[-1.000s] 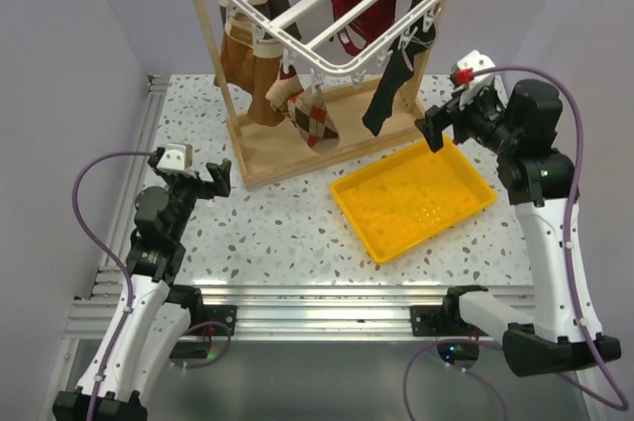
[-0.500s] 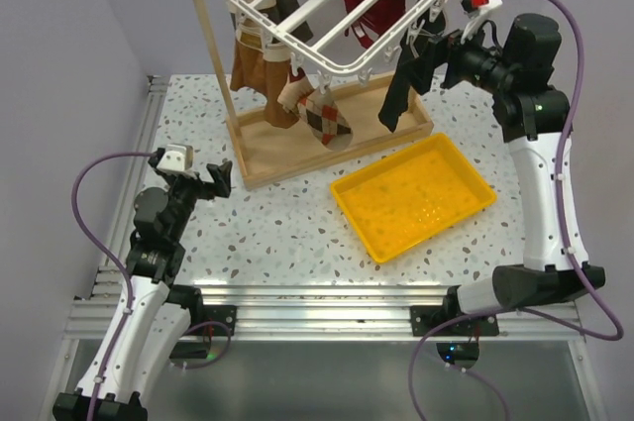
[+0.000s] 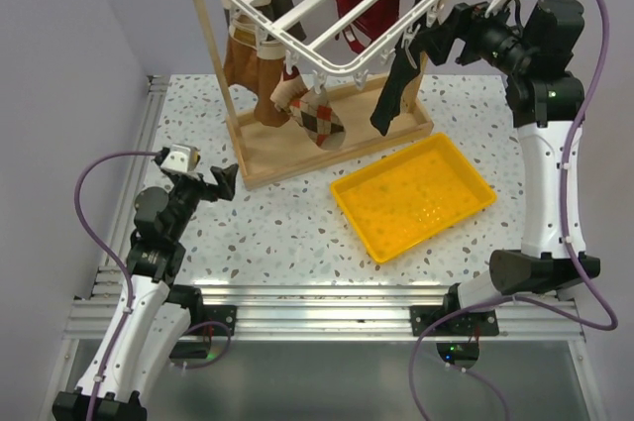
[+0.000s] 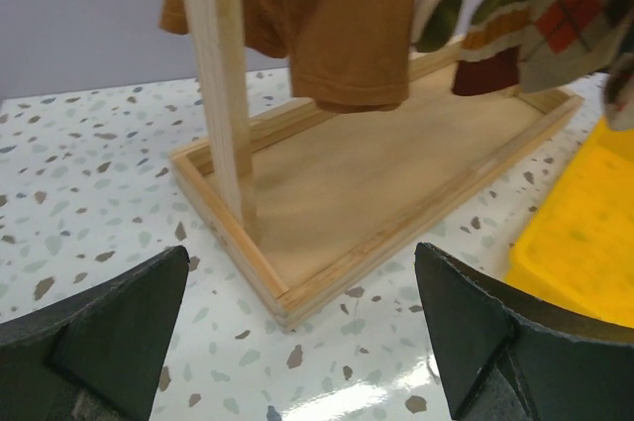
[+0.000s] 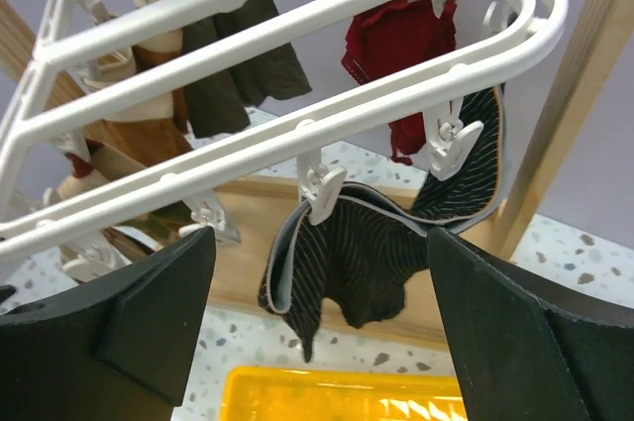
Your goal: Remove the underwear clipped to the hanger
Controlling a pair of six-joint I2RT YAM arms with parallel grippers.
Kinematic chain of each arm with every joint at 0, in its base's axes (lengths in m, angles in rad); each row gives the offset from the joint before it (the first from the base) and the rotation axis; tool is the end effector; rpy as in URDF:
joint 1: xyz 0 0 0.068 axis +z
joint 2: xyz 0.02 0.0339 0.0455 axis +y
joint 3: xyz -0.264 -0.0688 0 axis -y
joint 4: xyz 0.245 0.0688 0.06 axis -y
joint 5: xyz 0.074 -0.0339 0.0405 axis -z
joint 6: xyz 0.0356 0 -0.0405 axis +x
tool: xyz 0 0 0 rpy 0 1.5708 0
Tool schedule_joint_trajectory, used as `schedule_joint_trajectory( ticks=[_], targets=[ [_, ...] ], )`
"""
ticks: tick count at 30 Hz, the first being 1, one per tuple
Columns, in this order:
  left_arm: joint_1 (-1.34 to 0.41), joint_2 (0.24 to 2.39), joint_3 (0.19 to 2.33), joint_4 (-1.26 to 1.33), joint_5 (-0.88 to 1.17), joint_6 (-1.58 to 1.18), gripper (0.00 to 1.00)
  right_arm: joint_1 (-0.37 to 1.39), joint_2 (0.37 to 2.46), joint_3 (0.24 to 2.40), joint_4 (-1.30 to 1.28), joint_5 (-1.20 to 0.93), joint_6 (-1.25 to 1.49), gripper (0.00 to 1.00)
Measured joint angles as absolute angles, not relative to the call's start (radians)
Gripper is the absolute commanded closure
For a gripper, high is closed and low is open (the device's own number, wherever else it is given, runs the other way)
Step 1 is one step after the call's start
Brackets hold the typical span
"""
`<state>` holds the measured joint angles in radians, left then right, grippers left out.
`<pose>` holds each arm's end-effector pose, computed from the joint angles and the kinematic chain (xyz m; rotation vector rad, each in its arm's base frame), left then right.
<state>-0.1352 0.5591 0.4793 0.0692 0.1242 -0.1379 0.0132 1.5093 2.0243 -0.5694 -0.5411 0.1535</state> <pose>0.1525 -0.0252 0.2927 0.0955 1.5870 -0.3115 0.2915 0.0222 0.5442 -0.3058 1.6186 0.5660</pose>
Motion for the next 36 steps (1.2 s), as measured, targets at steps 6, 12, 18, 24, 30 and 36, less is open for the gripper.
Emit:
schedule_joint_trajectory(
  ticks=[6, 12, 18, 24, 30, 36],
  targets=[
    [-0.142, 0.557, 0.549, 0.080, 0.350, -0.227, 0.00, -0.041, 1.510, 2.038, -0.644, -0.581, -0.056, 0.06],
    [-0.190, 0.618, 0.743, 0.147, 0.443, -0.386, 0.00, -0.141, 1.462, 1.911, -0.663, -0.676, -0.106, 0.24],
    [-0.295, 0.646, 0.782, 0.202, 0.436, -0.490, 0.00, -0.120, 1.340, 1.551, -0.585, -0.746, -0.109, 0.25],
    [-0.455, 0.708, 0.782, 0.202, 0.370, -0.524, 0.00, -0.043, 1.315, 1.334, -0.473, -0.748, -0.109, 0.30],
    [-0.572, 0.764, 0.784, 0.211, 0.294, -0.542, 0.00, 0.086, 1.317, 1.317, -0.386, -0.616, -0.067, 0.37],
    [-0.676, 0.818, 0.808, 0.274, 0.241, -0.568, 0.00, 0.120, 1.345, 1.343, -0.307, -0.483, 0.010, 0.40]
  ],
)
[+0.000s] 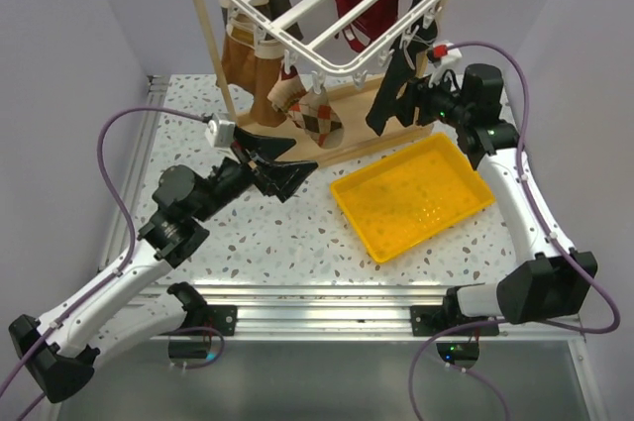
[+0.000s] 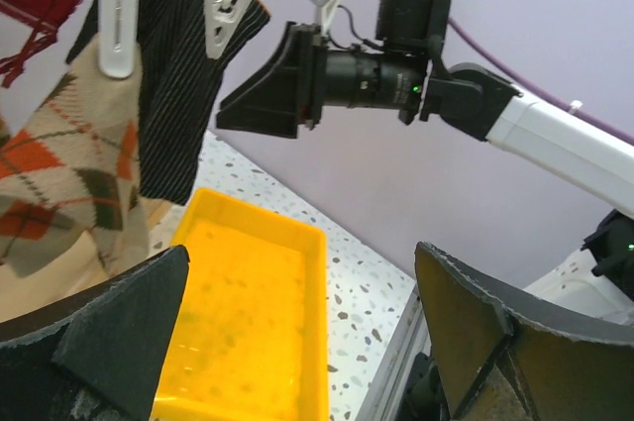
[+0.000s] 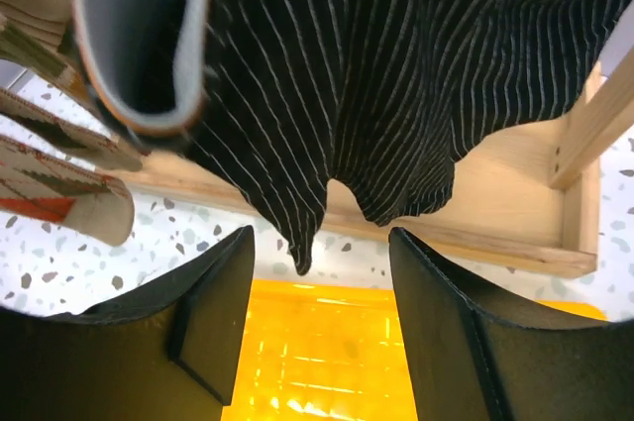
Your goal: Remove the underwear clipped to the hanger
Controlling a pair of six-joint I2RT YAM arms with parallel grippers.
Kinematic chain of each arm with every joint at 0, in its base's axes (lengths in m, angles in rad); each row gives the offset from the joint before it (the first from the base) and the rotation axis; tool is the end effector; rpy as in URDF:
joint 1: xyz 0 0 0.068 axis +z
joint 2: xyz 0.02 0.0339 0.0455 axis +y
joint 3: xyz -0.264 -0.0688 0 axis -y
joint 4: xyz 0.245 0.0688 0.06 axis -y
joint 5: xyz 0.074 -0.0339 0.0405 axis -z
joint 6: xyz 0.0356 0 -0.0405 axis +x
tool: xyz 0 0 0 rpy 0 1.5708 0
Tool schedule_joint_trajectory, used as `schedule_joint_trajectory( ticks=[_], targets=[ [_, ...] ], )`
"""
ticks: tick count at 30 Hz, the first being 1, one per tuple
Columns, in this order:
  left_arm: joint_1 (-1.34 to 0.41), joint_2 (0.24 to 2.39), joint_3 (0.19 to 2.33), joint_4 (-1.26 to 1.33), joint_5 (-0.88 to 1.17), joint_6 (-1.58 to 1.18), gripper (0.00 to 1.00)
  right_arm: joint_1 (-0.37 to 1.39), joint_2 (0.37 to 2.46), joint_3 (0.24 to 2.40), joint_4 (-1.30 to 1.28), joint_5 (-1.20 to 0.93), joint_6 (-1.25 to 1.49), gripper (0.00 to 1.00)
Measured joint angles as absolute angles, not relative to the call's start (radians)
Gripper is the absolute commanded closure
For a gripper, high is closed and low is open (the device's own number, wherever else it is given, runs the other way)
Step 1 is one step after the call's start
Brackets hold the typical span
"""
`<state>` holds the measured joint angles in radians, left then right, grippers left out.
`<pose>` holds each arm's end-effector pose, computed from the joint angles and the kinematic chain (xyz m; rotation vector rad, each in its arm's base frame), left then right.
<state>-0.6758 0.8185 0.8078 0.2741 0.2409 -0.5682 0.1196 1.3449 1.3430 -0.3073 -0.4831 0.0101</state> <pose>0.1430 -0.1255 0.3919 0.2963 1.3868 -1.2032 0.3023 0.0530 0.3982 -0.4334 1.8281 0.5421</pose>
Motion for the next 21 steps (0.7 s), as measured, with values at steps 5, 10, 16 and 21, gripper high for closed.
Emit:
schedule_joint_trajectory(
  ticks=[5, 10, 16, 21],
  targets=[
    [-0.767, 0.865, 0.849, 0.307, 0.177, -0.567, 0.00, 0.191, 1.374, 1.343, -0.253, -0.433, 0.075, 0.43],
    [-0.821, 0.889, 0.859, 0.329, 0.119, -0.567, 0.00, 0.196, 1.386, 1.341, -0.204, -0.405, 0.156, 0.48],
    [-0.859, 0.915, 0.859, 0.353, 0.067, -0.568, 0.03, 0.196, 1.410, 1.339, -0.137, -0.375, 0.246, 0.75],
    [-0.902, 0.943, 0.866, 0.366, 0.033, -0.566, 0.03, 0.196, 1.434, 1.335, -0.126, -0.332, 0.267, 0.99]
  ],
)
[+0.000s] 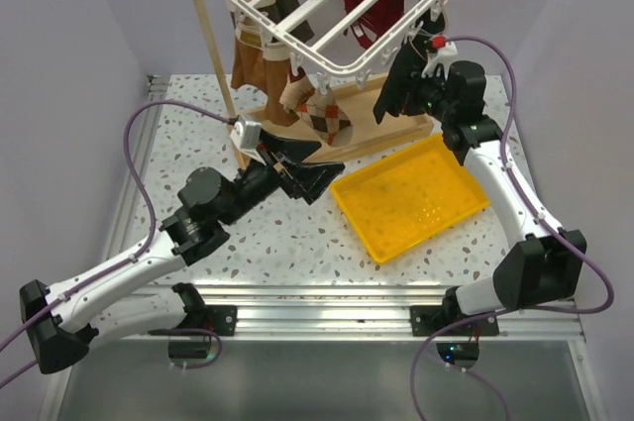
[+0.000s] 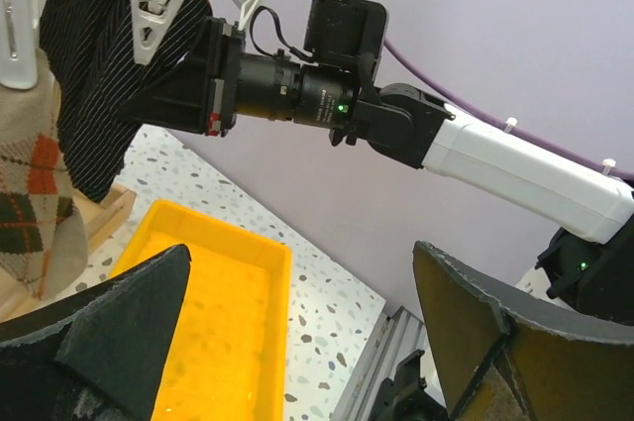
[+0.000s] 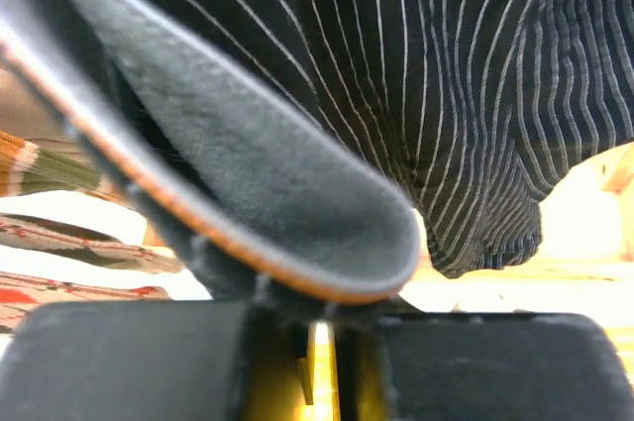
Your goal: Remove the underwear clipped to the hanger
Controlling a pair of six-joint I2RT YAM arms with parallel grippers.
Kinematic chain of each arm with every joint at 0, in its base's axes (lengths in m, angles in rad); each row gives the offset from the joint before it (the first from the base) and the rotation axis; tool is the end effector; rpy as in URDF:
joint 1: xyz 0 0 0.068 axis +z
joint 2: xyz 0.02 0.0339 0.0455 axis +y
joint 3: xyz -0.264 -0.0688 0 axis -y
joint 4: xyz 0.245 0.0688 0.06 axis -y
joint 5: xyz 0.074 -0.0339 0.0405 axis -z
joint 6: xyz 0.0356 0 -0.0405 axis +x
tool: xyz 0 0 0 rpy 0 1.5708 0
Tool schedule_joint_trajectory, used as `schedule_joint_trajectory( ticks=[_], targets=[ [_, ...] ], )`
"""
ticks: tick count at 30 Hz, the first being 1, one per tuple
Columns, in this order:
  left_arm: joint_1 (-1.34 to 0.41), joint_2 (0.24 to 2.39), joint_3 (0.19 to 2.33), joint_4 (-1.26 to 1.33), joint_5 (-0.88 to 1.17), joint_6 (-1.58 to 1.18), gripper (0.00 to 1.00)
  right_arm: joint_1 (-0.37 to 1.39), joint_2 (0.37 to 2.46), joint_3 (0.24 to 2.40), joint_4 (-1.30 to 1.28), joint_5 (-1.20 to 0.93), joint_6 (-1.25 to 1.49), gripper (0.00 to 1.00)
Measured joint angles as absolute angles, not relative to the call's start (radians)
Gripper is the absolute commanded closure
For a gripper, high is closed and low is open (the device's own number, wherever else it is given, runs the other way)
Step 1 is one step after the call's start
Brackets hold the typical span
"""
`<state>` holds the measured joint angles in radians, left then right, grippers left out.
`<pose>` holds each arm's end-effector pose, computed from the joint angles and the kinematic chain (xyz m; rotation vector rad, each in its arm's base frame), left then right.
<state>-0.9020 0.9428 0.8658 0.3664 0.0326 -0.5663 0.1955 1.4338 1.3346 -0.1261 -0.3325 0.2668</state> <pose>0.1348 -0.1724 0.3994 0.2626 1.3675 -1.2677 0.3299 0.0772 0.3864 -0.1775 1.8191 0.6266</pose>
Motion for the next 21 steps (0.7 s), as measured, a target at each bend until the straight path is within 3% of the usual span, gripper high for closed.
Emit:
schedule_joint_trajectory(
  ticks=[9, 21],
  targets=[
    [-0.977, 1.029, 0.966, 0.400, -0.021, -0.556, 0.03, 0.195, 1.402, 1.335, -0.196, -0.307, 0.174, 1.00],
    [-1.032, 1.316, 1.235, 0.450, -0.128, -0.568, 0.08, 0.195, 1.266, 1.354, -0.429, -0.359, -0.176, 1.00]
  ],
)
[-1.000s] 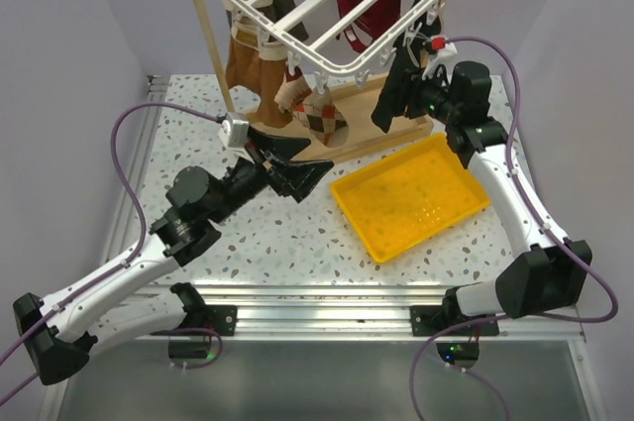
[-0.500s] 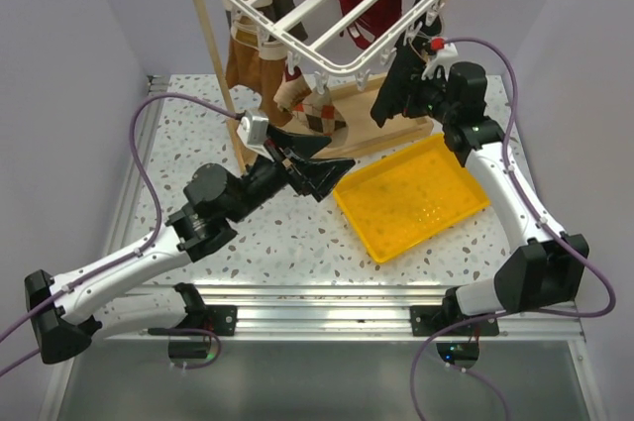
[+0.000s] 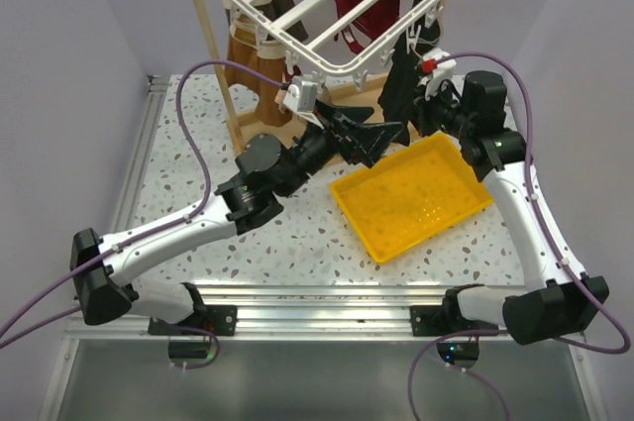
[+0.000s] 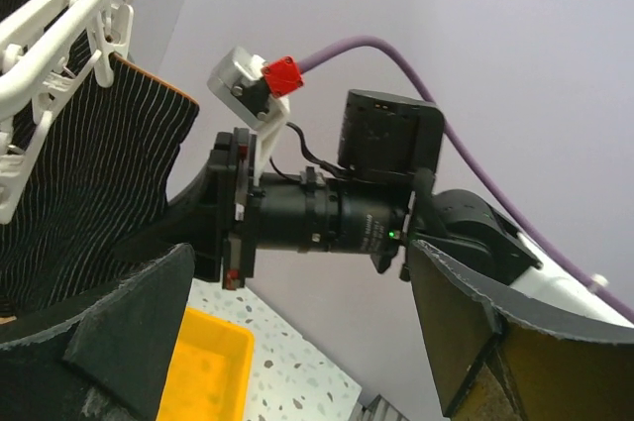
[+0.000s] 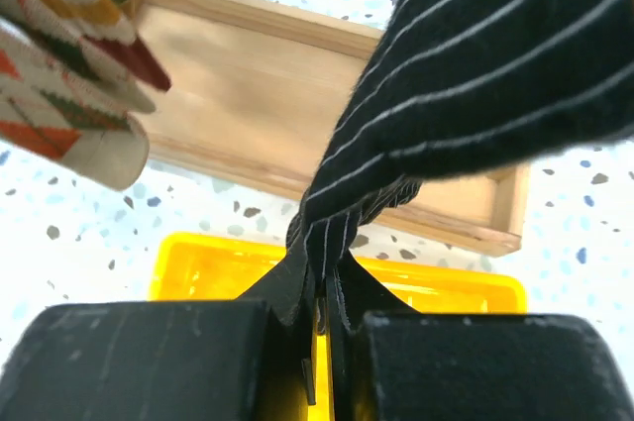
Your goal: Remove the underwear clipped to the hanger
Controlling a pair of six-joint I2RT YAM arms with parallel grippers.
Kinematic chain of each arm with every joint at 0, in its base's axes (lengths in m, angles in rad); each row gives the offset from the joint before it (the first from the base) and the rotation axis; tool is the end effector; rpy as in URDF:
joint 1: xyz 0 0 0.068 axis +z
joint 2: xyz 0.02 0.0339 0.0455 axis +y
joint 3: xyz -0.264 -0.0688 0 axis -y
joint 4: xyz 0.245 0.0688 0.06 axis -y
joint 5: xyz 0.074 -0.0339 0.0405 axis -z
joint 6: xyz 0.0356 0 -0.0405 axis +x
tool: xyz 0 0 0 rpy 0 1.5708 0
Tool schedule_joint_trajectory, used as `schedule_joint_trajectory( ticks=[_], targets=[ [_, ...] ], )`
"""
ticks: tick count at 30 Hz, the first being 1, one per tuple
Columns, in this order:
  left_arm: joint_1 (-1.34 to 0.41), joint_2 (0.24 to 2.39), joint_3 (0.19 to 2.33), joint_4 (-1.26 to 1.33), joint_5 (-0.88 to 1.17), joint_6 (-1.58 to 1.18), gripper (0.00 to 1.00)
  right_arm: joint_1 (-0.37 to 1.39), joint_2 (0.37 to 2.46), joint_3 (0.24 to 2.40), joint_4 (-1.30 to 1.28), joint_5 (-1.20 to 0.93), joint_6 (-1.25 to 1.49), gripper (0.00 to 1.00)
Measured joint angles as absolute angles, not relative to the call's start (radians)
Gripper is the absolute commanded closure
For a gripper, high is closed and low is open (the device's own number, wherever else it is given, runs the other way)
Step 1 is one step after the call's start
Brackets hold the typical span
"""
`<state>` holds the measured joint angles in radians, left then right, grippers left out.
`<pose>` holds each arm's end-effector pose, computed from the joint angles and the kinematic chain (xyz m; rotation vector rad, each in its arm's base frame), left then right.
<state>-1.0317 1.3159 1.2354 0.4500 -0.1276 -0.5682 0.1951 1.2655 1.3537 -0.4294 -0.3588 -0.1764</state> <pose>0.1602 -0.2589 0.4486 0.1817 1.3009 -1.3112 0.2728 0.0667 0.4107 -0.5868 1.8125 0.3552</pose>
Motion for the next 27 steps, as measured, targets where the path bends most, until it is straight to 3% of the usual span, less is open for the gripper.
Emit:
schedule_joint_trajectory(
  ticks=[7, 14, 18, 27],
  targets=[
    [-1.036, 1.438, 1.320, 0.471, -0.197, -0.564, 0.11, 0.157, 1.242, 1.391, -0.493, -0.361, -0.253, 1.00],
    [-1.035, 1.517, 1.411, 0.485, -0.238, -0.556, 0.17, -0.067, 1.290, 1.464, -0.496, -0.504, -0.229, 1.00],
    [-1.023, 1.588, 1.505, 0.484, -0.239, -0.563, 0.24, -0.065, 1.307, 1.464, -0.494, -0.601, -0.220, 1.00],
    [-0.984, 1.766, 1.726, 0.400, -0.273, -0.641, 0.24, -0.062, 1.311, 1.431, -0.418, -0.713, -0.160, 1.00]
  ],
)
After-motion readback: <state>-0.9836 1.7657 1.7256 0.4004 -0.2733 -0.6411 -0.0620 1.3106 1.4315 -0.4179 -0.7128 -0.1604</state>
